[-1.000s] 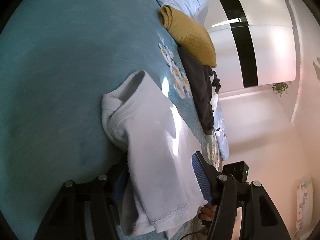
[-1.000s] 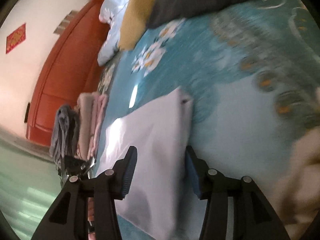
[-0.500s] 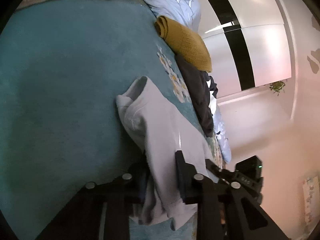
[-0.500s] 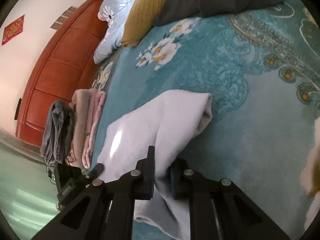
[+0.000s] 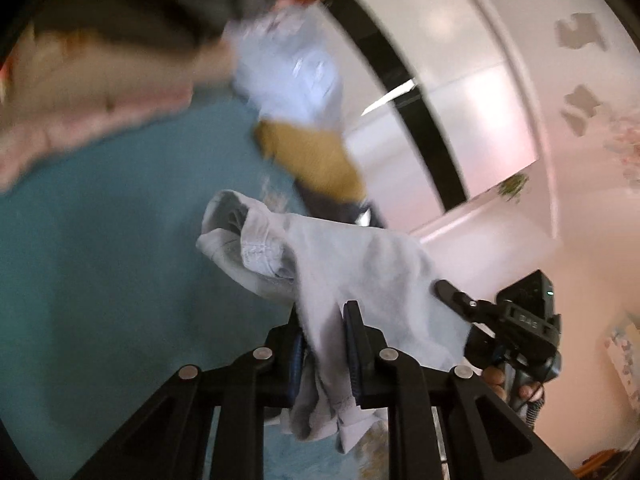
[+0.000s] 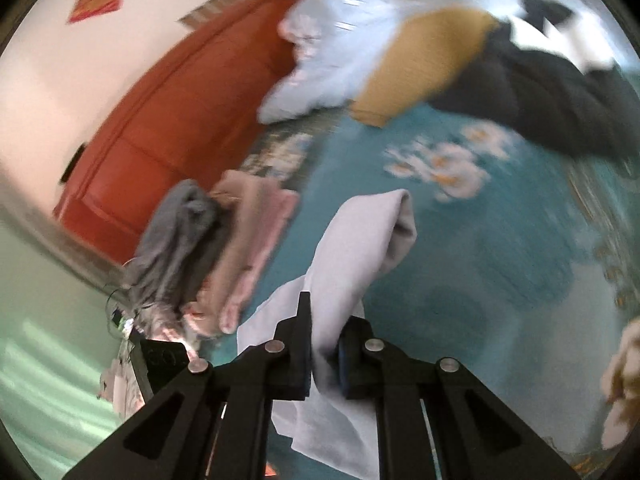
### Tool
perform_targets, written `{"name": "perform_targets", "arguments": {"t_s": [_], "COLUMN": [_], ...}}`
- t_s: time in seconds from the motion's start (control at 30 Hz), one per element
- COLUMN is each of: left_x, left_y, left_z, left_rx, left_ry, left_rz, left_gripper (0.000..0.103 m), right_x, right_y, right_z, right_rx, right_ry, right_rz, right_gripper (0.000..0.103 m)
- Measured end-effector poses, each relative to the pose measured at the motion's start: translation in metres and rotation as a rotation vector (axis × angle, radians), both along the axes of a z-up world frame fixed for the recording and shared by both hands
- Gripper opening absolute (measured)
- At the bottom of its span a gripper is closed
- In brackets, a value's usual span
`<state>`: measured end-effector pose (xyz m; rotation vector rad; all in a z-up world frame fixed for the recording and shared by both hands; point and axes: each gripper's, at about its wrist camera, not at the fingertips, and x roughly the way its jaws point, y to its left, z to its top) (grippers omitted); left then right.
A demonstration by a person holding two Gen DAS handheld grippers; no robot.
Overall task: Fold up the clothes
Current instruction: 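Lift the folded sweatshirt with both grippers and carry it to the clothes stack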
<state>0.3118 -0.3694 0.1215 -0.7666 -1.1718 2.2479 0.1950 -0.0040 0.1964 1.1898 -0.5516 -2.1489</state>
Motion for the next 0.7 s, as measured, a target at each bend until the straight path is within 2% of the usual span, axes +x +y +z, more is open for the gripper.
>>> {"name": "perform_targets", "arguments": {"t_s": [0.17,0.4,0.47,0.57,0.7], "left_x": [0.029,0.046,0.047,0.039,0.032], "left_y": [-0.060,-0.133,-0.156,-0.187,-0.219], "left_z": [0.055,0.147,0.170,0.187,0.195], "left_rx": [-0.023,-0.158,-0.204,-0.226,-0.242], "left_ry": [0.120,0.255,0.272,0.252,0.235], "left_rz": [0.106,0.267,0.323,0.392,0.470], "left_gripper": [0.020,0.020,0.020,0.020,0.020], "right_x": [0.001,-0.010,-0.016,-0.034,-0.061], "right_y": [-0.048,-0.137,-0.167,-0.217,-0.280], "right_z": [0.052,0.126,0.146,0.166,0.182], "right_rx": [-0.042,-0.078,-0.097,-0.082,-0.038], "right_ry": [0.088,0.221,0.248,0.257,0.268], "right_rz": [0.110,0.292,0.362,0.442,0.510], "right_gripper": [0.010,0.009,0.009,0.009,0.009]}}
